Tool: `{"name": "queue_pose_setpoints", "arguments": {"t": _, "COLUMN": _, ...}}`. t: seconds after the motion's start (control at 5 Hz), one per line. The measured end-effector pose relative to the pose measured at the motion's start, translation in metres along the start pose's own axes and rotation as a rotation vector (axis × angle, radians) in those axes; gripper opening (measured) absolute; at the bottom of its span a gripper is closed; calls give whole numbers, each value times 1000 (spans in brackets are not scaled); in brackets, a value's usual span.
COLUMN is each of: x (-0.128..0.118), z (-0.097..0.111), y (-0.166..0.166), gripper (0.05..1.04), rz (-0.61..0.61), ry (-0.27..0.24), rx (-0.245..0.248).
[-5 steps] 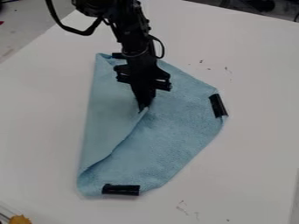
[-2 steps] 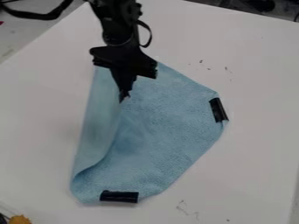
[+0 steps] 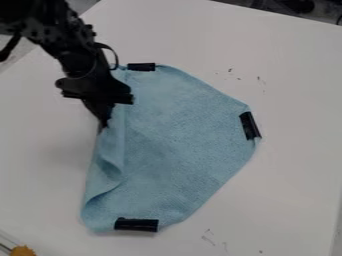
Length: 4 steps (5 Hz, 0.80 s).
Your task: Unfold the cloth from right to left
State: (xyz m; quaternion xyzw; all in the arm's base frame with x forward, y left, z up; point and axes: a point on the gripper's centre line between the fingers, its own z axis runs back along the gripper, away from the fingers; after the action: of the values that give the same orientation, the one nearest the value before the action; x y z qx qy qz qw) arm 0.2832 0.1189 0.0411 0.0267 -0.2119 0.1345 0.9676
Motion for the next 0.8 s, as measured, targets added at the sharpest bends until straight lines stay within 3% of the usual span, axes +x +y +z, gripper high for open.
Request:
{"name": "queue_pose_setpoints", "arguments": {"t": 0.4, "x": -15, "z": 3, "y": 48, "gripper": 55, "rz": 26, "ry": -25, "rx": 27}}
{"name": "queue_pose_setpoints", "arguments": {"t": 0.8, "x": -33, "z": -2, "y": 85, "gripper": 77, "rz": -6, "ry": 11, "rx": 43}}
